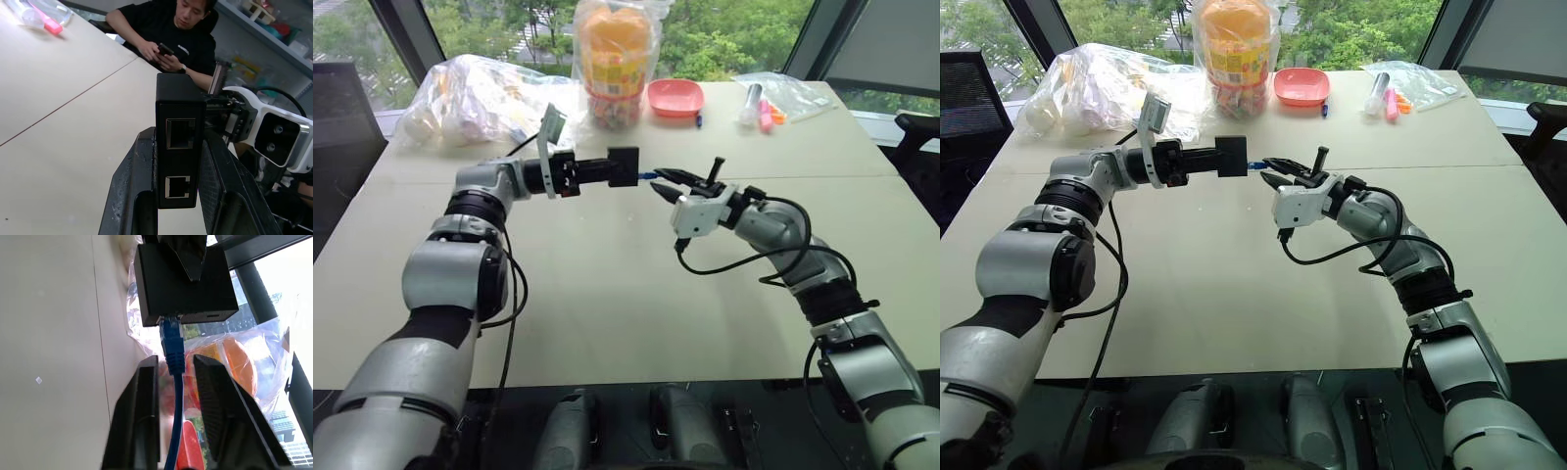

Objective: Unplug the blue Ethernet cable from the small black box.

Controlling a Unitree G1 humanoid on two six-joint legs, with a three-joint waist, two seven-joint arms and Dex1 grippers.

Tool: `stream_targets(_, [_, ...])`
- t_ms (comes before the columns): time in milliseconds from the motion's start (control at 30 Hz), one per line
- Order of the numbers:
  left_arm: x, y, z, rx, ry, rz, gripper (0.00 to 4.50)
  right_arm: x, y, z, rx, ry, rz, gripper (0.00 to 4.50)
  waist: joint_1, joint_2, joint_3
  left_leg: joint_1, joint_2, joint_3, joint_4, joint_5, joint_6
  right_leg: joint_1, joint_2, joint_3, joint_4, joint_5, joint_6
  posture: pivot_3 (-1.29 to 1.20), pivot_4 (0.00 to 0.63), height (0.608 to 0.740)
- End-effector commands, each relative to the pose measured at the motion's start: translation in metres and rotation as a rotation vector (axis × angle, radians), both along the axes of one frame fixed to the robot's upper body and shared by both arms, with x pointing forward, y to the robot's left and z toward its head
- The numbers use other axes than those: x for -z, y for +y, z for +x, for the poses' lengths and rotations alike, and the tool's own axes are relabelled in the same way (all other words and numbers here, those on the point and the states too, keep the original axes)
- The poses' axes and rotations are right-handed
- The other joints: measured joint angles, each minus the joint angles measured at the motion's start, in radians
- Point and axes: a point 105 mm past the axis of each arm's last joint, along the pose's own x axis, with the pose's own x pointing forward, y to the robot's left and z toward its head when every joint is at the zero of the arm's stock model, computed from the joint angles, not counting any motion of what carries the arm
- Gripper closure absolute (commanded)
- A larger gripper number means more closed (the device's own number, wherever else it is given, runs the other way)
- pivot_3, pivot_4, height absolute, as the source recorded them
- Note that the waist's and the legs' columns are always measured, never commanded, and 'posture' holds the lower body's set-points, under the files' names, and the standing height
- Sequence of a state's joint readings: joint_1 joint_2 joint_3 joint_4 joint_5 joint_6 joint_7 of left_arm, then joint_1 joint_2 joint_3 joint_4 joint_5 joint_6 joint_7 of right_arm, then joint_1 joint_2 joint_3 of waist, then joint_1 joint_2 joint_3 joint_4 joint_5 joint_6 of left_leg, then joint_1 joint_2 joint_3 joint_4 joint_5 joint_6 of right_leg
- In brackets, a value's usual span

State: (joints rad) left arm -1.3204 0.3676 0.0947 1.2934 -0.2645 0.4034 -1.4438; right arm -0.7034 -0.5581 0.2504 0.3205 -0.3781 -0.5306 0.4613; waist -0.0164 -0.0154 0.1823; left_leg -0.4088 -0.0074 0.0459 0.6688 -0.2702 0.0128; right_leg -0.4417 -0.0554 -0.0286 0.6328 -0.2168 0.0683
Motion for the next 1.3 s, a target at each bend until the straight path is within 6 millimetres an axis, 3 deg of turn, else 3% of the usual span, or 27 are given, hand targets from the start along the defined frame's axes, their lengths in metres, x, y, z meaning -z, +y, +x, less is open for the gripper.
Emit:
stream_targets(33, [-0.014,0.004,0.000,0.005,-0.048,-0.022,4.01,0.003,-0.045,0.004,0.178,0.219,0.262,1.37,0.008,-0.001,0.000,0.000,0.000,0.000,0.000,0.000,0.000,0.000,0.000,0.000,0.000,0.000,0.000,0.00,0.150,0.740])
stream_targets(100, [-0.015,0.006,-0.002,0.012,-0.040,-0.038,4.01,0.019,-0.056,-0.007,0.200,0.466,0.523,1.37,0.013,-0.002,0.000,0.000,0.000,-0.002,0.001,0.000,0.000,0.002,0.000,-0.001,0.000,0.000,0.000,0.00,0.150,0.740])
stream_targets(200, [-0.016,0.008,-0.005,0.040,-0.022,-0.066,4.01,0.018,-0.034,-0.036,-0.004,0.921,1.089,1.37,0.003,-0.002,0.000,-0.001,0.000,-0.003,0.001,-0.001,0.001,0.002,-0.003,-0.001,-0.001,0.000,0.000,0.00,0.150,0.740])
stream_targets(300, [-0.020,0.010,-0.008,0.061,-0.015,-0.100,4.01,0.011,-0.014,-0.058,-0.195,1.178,1.306,1.37,-0.003,-0.001,0.000,0.000,0.002,-0.003,0.001,0.000,0.001,0.001,-0.003,0.000,0.001,0.000,0.000,0.00,0.150,0.740])
stream_targets(400, [-0.026,0.007,-0.017,0.145,0.004,-0.147,4.01,0.015,-0.002,-0.056,-0.291,1.303,1.489,1.37,0.001,-0.002,0.000,0.002,0.002,-0.003,0.001,0.000,0.000,0.001,-0.002,-0.001,0.003,0.001,-0.001,0.00,0.150,0.740])
stream_targets(833, [-0.018,0.008,-0.024,0.177,0.069,-0.198,4.01,0.003,0.020,-0.040,-0.316,1.255,1.537,1.37,0.004,-0.001,0.000,-0.003,0.002,-0.003,0.013,-0.004,0.006,0.002,0.000,-0.001,0.005,0.001,0.001,0.00,0.150,0.740])
stream_targets(1300, [-0.014,0.004,-0.026,0.191,0.087,-0.193,4.01,0.006,0.026,-0.038,-0.308,1.255,1.498,1.37,0.003,-0.001,0.000,-0.003,0.002,-0.003,0.013,-0.004,0.006,0.001,0.000,0.000,0.005,0.001,0.001,0.00,0.150,0.740])
